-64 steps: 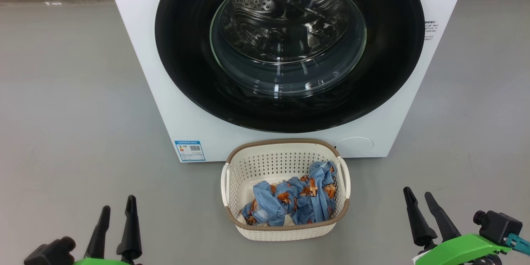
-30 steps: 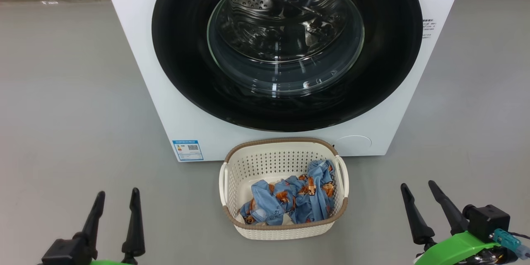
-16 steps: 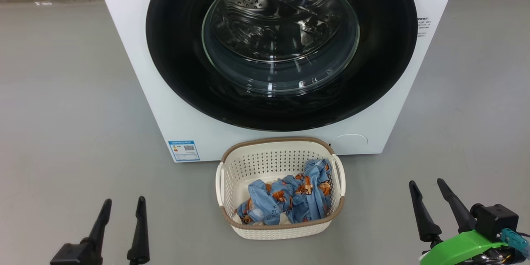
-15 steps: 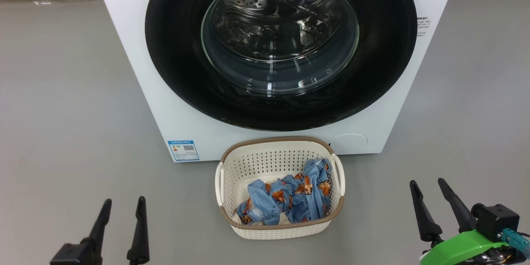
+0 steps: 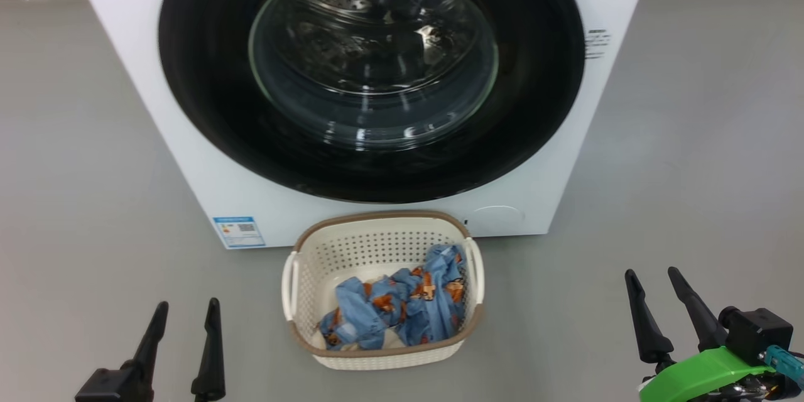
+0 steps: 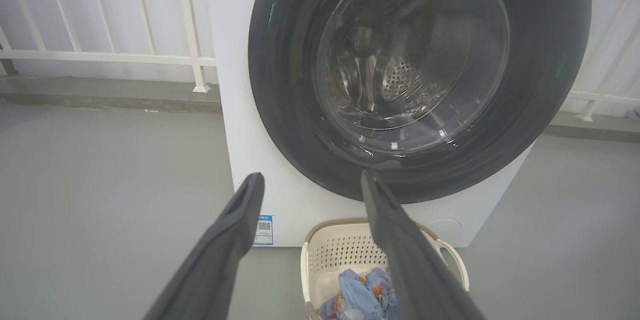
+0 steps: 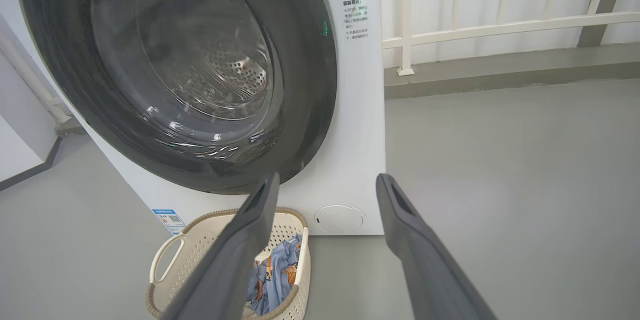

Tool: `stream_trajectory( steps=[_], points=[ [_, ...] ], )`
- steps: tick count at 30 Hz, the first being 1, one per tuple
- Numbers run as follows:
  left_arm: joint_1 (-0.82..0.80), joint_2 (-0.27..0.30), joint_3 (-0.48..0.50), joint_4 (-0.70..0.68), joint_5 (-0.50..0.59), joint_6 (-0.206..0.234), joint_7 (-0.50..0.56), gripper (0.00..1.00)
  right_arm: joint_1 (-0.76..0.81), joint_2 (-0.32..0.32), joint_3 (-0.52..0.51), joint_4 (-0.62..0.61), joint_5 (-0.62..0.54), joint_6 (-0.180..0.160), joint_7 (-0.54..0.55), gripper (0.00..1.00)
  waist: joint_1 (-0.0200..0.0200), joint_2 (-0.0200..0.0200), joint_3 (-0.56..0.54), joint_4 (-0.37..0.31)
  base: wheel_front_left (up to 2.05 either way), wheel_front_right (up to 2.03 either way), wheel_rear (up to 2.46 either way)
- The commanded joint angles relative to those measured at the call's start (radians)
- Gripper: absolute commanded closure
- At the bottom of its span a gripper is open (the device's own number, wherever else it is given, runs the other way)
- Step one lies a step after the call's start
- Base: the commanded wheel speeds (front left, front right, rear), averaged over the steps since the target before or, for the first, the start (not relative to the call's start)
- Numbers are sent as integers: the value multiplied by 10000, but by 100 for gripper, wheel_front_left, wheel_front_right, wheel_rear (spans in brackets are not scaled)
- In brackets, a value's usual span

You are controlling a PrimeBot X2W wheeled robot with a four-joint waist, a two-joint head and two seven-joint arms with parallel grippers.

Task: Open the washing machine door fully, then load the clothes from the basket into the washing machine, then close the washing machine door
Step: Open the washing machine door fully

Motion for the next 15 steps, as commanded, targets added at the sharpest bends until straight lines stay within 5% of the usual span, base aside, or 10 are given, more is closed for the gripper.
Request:
stream_trajectory(
  steps=[1, 15],
  points=[
    [-418, 152, 294, -180, -57, -25, -67, 0, -254, -76, 155, -270, -92, 16, -120, 0, 0, 0, 13, -4, 149, 93, -242],
    [-425, 128, 185, -190, -479, -25, -67, 0, -241, -40, 148, -243, -83, 16, -120, 0, 0, 0, -36, -80, 155, 83, -238]
  ],
)
